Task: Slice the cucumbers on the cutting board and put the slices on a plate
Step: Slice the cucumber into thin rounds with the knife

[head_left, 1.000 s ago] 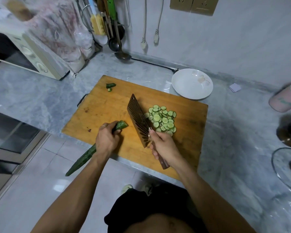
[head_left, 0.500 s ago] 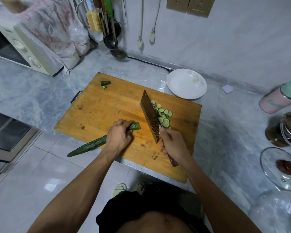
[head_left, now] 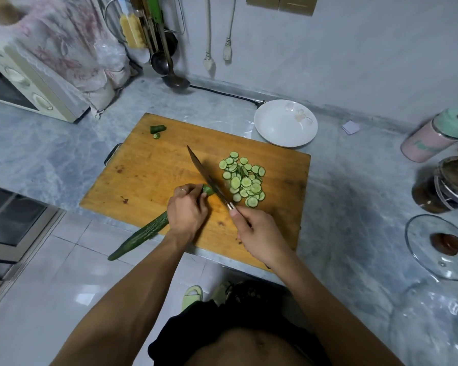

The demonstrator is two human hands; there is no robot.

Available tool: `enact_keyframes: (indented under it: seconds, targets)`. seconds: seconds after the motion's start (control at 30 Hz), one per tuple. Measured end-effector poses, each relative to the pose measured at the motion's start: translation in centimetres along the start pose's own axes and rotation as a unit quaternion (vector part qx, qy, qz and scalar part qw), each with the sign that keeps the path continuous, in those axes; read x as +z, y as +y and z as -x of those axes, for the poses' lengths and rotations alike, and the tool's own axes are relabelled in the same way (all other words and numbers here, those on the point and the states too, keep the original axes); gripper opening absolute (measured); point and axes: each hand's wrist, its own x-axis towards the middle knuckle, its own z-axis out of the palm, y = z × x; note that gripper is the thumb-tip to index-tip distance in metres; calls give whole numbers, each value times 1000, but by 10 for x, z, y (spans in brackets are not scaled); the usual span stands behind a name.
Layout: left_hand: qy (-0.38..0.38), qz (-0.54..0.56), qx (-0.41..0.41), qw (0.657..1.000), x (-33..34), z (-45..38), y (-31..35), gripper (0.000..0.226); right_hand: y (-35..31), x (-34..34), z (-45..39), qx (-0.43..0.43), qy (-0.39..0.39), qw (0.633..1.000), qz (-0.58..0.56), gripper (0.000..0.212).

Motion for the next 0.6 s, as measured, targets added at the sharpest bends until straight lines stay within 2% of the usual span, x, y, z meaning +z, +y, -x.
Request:
enact_keyframes:
  seconds: [0.27,0.6]
  targets:
    - [-3,-3,48,999,-1,7,-4,28,-6,-1,6,-27,-31,996,76,33]
    - [-6,-24,62,998,1,7,-6,31,-8,-8,3,-17,-40,995,87,36]
